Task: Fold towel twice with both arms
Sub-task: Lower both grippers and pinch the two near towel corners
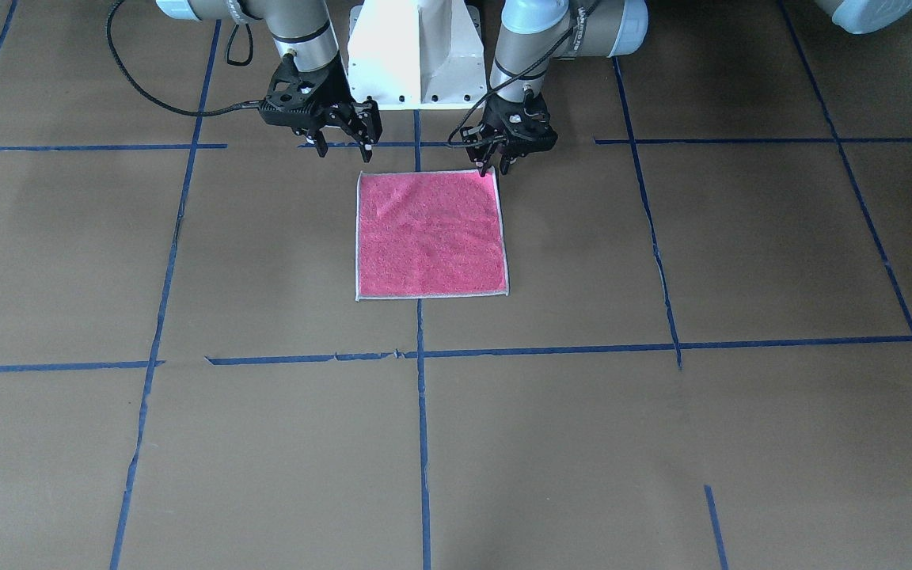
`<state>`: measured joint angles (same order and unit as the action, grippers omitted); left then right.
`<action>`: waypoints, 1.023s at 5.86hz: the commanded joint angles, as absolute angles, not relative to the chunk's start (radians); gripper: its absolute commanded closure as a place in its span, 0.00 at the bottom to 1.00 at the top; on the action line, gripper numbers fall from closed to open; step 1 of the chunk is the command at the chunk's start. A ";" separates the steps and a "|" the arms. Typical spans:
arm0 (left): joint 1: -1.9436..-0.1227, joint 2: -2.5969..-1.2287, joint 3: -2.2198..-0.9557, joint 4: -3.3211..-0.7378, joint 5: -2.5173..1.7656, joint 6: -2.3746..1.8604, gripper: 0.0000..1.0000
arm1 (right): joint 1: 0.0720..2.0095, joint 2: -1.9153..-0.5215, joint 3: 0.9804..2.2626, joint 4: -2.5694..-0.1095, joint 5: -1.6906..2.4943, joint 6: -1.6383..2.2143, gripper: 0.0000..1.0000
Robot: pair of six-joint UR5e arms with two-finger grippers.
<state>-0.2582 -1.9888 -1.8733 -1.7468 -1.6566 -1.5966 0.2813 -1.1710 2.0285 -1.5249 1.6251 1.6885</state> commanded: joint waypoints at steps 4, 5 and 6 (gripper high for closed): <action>-0.259 -1.988 -1.890 -1.747 -1.657 -1.595 0.99 | 0.247 -1.143 1.962 -1.517 1.603 1.767 0.25; -0.259 -1.988 -1.891 -1.747 -1.655 -1.595 0.99 | 0.232 -1.140 1.924 -1.514 1.567 1.770 0.25; -0.259 -1.988 -1.893 -1.747 -1.655 -1.597 0.99 | 0.224 -1.140 1.918 -1.514 1.559 1.772 0.27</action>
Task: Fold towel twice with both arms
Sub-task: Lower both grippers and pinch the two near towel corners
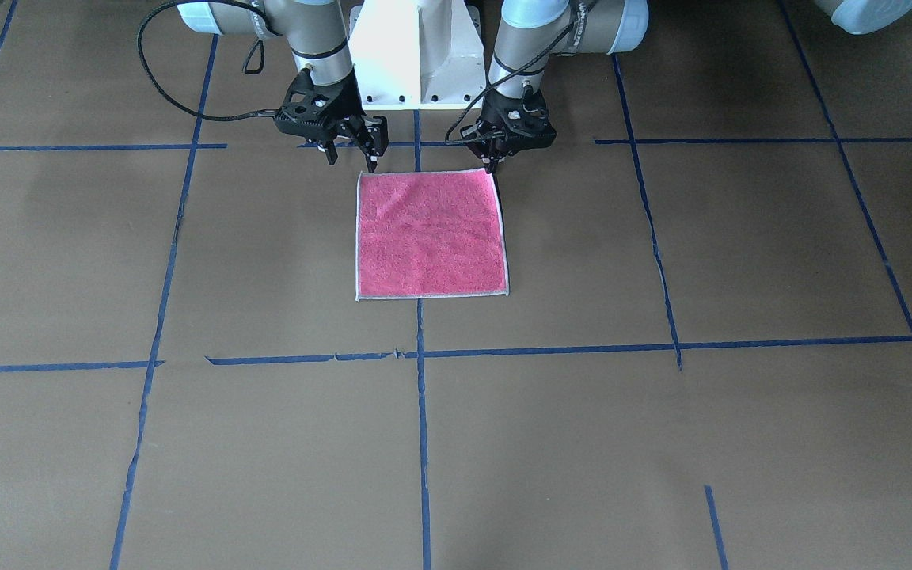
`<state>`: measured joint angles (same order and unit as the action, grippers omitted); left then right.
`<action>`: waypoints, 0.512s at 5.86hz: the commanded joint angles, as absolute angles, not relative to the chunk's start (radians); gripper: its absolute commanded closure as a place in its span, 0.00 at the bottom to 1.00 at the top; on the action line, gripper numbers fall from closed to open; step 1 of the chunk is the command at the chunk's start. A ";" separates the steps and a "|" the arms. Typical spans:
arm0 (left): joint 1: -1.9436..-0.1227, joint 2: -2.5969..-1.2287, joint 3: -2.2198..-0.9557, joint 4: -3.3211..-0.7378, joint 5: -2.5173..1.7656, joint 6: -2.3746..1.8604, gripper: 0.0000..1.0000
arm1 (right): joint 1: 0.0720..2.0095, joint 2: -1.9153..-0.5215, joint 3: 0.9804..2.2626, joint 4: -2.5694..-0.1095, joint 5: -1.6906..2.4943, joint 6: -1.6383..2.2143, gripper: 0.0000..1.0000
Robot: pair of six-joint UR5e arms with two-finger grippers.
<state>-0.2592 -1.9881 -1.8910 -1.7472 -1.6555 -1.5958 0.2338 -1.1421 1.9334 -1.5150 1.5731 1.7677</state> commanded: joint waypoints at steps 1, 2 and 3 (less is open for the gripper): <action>-0.259 -1.988 -1.894 -1.747 -1.655 -1.595 0.99 | 0.219 -1.123 1.892 -1.514 1.542 1.790 0.30; -0.259 -1.988 -1.894 -1.747 -1.655 -1.597 0.99 | 0.218 -1.118 1.884 -1.514 1.542 1.792 0.32; -0.259 -1.988 -1.894 -1.747 -1.655 -1.597 0.99 | 0.210 -1.118 1.882 -1.514 1.516 1.805 0.36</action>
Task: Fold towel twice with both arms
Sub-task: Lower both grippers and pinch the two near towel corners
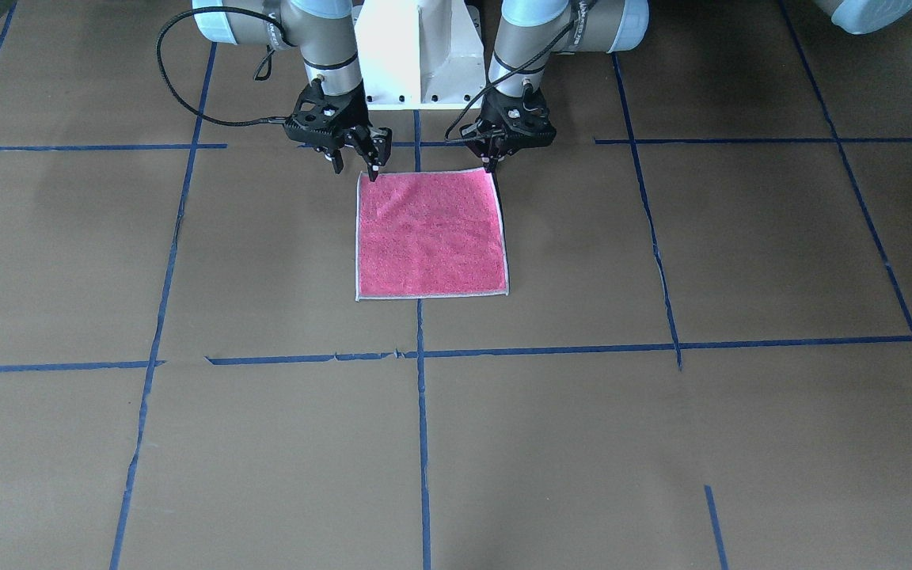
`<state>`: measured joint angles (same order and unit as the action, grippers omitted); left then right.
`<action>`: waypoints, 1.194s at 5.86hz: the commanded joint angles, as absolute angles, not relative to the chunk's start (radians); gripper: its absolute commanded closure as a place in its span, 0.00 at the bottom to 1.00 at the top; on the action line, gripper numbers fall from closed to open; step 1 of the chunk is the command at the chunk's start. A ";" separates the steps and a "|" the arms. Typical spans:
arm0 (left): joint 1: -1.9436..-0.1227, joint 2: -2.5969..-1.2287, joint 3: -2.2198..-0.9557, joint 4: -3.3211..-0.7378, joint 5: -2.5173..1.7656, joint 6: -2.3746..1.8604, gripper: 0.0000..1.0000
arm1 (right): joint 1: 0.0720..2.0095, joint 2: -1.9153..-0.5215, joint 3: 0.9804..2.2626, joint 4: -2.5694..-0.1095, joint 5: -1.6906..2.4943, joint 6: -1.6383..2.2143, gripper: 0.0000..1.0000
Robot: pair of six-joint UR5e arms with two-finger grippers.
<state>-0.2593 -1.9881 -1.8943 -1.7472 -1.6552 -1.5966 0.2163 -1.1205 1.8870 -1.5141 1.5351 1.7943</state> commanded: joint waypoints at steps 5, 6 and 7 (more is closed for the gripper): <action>-0.261 -1.987 -1.896 -1.749 -1.655 -1.597 0.99 | 0.192 -1.114 1.858 -1.514 1.500 1.821 0.47; -0.261 -1.988 -1.898 -1.749 -1.657 -1.595 0.99 | 0.190 -1.112 1.850 -1.514 1.500 1.819 0.52; -0.261 -1.988 -1.899 -1.749 -1.657 -1.595 0.99 | 0.190 -1.106 1.850 -1.514 1.500 1.819 0.52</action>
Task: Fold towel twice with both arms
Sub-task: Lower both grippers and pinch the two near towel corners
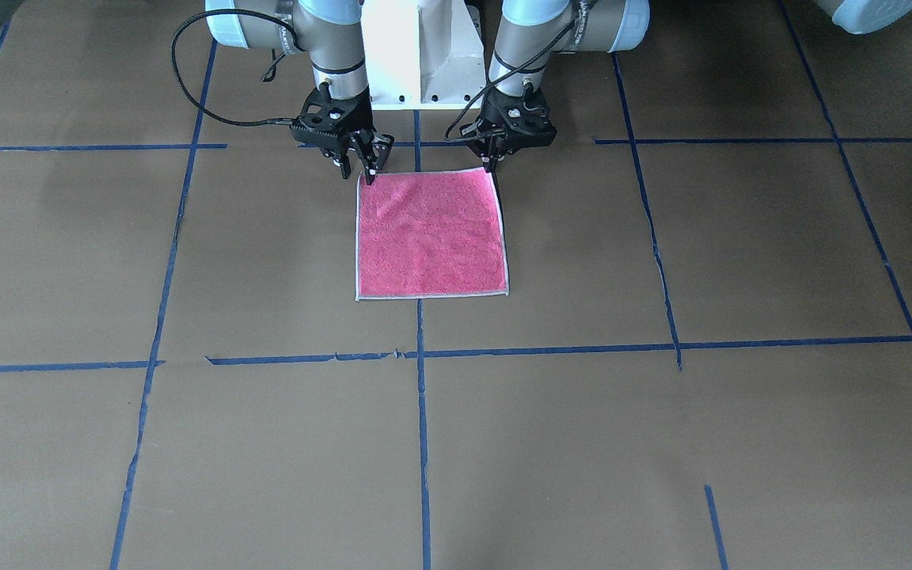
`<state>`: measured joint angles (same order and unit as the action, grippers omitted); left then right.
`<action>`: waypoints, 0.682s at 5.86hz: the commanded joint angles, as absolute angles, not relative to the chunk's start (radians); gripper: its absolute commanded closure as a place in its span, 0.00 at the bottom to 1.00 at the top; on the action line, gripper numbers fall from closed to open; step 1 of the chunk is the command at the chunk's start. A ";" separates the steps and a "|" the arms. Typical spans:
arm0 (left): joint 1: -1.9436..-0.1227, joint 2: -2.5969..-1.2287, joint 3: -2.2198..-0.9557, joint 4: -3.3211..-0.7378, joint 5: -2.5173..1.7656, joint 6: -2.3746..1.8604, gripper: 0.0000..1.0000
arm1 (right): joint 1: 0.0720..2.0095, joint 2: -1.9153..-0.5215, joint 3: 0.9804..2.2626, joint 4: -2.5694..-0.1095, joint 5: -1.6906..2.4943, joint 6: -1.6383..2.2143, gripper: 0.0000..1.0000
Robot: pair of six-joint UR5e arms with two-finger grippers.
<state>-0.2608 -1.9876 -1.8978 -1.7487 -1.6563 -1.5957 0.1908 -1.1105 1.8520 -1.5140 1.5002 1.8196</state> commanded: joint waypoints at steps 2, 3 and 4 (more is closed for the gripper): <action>-0.261 -1.988 -1.899 -1.749 -1.657 -1.595 0.99 | 0.186 -1.100 1.848 -1.514 1.500 1.821 0.67; -0.261 -1.988 -1.899 -1.749 -1.657 -1.595 0.99 | 0.176 -1.098 1.848 -1.514 1.493 1.822 0.80; -0.261 -1.988 -1.899 -1.749 -1.657 -1.595 0.99 | 0.173 -1.100 1.848 -1.516 1.488 1.822 0.99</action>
